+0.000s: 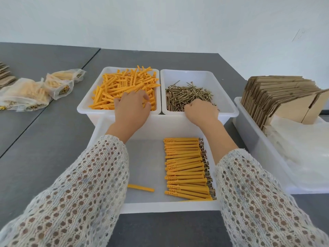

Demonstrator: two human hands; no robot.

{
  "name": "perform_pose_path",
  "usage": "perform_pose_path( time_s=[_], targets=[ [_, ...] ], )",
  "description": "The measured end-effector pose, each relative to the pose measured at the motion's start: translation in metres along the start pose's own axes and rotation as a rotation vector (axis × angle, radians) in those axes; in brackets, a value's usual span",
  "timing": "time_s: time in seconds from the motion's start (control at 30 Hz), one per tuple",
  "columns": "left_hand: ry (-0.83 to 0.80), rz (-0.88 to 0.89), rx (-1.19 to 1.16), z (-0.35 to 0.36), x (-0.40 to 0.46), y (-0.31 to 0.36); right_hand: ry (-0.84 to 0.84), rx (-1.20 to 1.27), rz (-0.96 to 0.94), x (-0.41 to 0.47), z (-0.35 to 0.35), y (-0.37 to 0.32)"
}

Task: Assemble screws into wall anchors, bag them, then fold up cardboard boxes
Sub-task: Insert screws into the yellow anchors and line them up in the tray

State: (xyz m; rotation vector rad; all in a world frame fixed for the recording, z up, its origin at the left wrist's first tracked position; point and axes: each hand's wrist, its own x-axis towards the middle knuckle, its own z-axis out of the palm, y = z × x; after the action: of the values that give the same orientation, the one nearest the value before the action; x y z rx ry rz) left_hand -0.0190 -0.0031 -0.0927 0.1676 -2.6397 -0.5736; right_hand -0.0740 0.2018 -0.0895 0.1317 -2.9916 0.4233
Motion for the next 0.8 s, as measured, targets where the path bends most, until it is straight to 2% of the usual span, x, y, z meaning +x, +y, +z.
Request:
perform_pose_path(
  time_s=[0.13, 0.23, 0.33, 0.43, 0.53, 0.7, 0.8],
  targets=[
    [0.155, 0.116, -0.085, -0.002, -0.003, 0.008, 0.182, 0.112, -0.047, -0.001, 0.005, 0.000],
    [0.227, 0.198, -0.203, -0.007, -0.003, 0.013, 0.249, 0.205, -0.049, 0.000, 0.006, -0.002],
    [0.296, 0.343, -0.329, -0.011, -0.005, 0.019, 0.319, 0.414, -0.100, 0.000, 0.003, -0.007],
    [0.334, 0.441, -0.360, -0.013, -0.009, 0.026, 0.381, 0.620, -0.127, -0.004, -0.002, -0.014],
    [0.321, 0.500, -0.332, -0.015, -0.014, 0.032, 0.393, 0.828, -0.089, -0.010, -0.010, -0.022],
    [0.252, 0.485, -0.325, -0.016, -0.020, 0.037, 0.359, 1.116, 0.033, -0.016, -0.022, -0.030],
    [0.243, 0.441, -0.398, -0.017, -0.020, 0.038, 0.240, 1.480, 0.173, -0.016, -0.027, -0.030]
  ],
)
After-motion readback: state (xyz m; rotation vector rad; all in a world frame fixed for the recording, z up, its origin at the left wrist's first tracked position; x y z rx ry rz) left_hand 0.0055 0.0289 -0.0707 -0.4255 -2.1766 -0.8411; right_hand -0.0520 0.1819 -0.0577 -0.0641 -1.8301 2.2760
